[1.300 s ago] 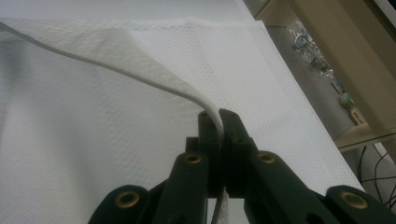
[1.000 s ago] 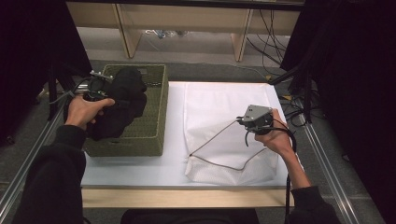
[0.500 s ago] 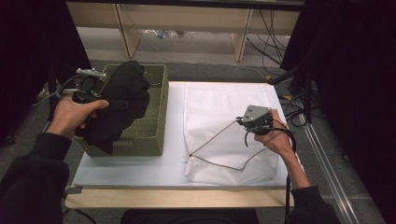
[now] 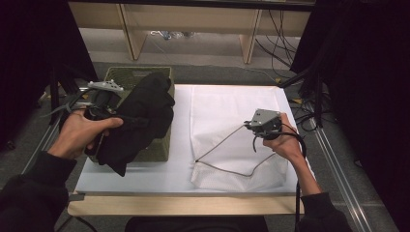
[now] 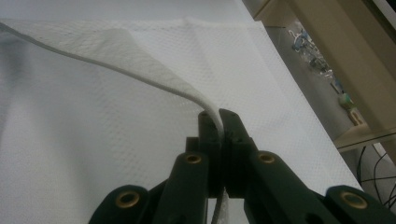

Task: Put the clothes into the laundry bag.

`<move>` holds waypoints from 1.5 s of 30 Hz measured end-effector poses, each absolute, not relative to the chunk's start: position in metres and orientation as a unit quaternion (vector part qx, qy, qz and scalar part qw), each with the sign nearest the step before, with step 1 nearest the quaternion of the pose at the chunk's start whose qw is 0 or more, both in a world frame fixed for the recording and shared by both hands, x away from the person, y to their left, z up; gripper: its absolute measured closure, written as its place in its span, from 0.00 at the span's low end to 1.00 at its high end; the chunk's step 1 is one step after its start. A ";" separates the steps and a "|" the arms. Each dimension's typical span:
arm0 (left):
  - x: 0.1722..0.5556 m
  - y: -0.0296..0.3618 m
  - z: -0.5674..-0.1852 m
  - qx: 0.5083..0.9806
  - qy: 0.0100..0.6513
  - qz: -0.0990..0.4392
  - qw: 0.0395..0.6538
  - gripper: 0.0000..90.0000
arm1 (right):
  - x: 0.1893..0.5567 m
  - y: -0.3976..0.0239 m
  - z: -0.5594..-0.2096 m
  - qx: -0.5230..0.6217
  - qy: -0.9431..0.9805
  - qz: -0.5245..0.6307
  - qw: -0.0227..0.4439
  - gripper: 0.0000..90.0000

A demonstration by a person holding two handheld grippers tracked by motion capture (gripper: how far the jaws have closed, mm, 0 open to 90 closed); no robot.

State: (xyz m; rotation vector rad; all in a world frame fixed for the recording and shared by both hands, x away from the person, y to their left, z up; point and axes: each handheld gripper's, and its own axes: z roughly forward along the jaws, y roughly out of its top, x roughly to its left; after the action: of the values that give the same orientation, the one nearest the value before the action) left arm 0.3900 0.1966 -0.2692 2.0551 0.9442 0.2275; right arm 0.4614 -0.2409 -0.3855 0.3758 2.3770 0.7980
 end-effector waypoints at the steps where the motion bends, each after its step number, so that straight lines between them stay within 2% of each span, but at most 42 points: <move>1: 0.386 0.191 -0.270 0.820 0.373 0.086 0.426 0.60 | 0.461 -0.241 -0.385 0.140 0.895 0.302 0.297 0.99; 10: 0.354 0.147 -0.286 0.834 0.323 0.027 0.447 0.60 | 0.461 -0.240 -0.383 0.142 0.892 0.306 0.300 0.99; 22: 0.346 0.101 -0.325 0.849 0.268 -0.034 0.454 0.60 | 0.461 -0.241 -0.381 0.133 0.892 0.307 0.303 0.99; 26: 0.346 0.085 -0.341 0.840 0.274 -0.061 0.464 0.60 | 0.460 -0.241 -0.381 0.139 0.891 0.309 0.301 0.99; 36: 0.351 0.056 -0.379 0.853 0.268 -0.100 0.437 0.59 | 0.458 -0.239 -0.379 0.135 0.893 0.308 0.299 0.99; 45: 0.358 0.039 -0.393 0.859 0.270 -0.108 0.422 0.59 | 0.459 -0.238 -0.378 0.133 0.890 0.311 0.306 0.99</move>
State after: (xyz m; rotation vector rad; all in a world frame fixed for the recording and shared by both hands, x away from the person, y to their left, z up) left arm 0.3582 0.0386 -0.3931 2.1509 0.6752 -0.2716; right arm 0.4586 -0.2384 -0.3784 0.3519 2.3562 0.8234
